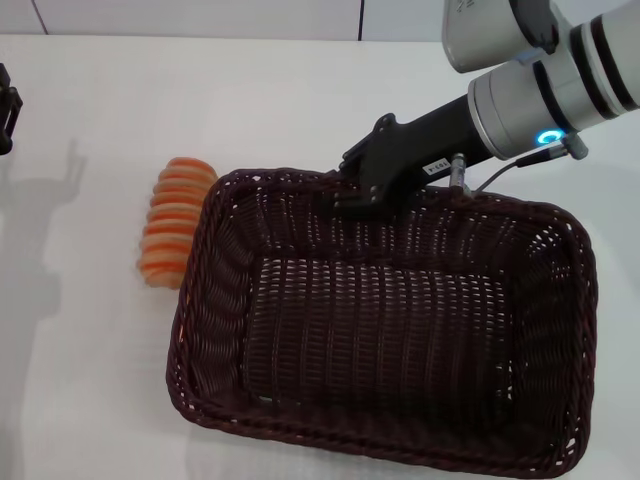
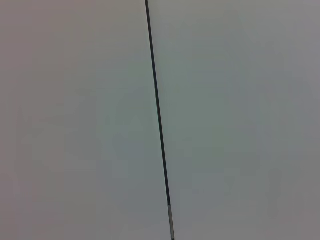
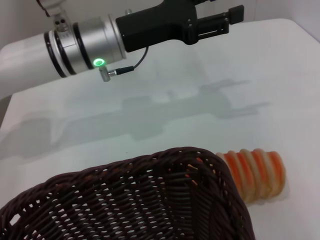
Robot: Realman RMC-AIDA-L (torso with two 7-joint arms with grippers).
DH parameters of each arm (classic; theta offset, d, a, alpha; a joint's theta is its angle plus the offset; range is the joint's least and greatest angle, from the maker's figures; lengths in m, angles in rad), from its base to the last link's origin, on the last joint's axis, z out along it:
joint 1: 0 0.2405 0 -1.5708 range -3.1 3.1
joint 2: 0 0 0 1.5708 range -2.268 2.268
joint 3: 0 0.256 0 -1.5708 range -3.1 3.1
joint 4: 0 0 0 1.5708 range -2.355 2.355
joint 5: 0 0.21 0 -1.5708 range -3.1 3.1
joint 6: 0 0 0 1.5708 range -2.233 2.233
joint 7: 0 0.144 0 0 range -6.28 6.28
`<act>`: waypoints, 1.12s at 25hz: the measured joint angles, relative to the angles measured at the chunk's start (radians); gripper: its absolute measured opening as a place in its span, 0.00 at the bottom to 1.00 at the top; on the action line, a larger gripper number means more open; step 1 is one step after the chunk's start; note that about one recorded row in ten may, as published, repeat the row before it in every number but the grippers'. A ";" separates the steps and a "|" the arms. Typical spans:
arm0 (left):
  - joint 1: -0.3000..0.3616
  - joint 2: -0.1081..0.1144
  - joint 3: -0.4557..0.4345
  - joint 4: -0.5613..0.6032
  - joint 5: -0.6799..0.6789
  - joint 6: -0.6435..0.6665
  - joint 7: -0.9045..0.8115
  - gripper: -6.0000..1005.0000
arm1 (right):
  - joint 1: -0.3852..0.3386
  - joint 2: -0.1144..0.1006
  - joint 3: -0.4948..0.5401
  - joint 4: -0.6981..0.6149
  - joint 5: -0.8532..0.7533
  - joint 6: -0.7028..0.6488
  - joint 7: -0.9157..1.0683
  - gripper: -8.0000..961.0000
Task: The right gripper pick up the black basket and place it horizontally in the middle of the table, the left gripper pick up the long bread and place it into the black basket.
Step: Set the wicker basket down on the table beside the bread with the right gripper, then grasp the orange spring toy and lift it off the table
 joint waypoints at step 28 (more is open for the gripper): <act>-0.020 0.010 -0.002 0.001 0.000 -0.027 -0.159 0.78 | -0.462 0.022 -0.136 -0.499 0.214 0.740 -0.196 0.77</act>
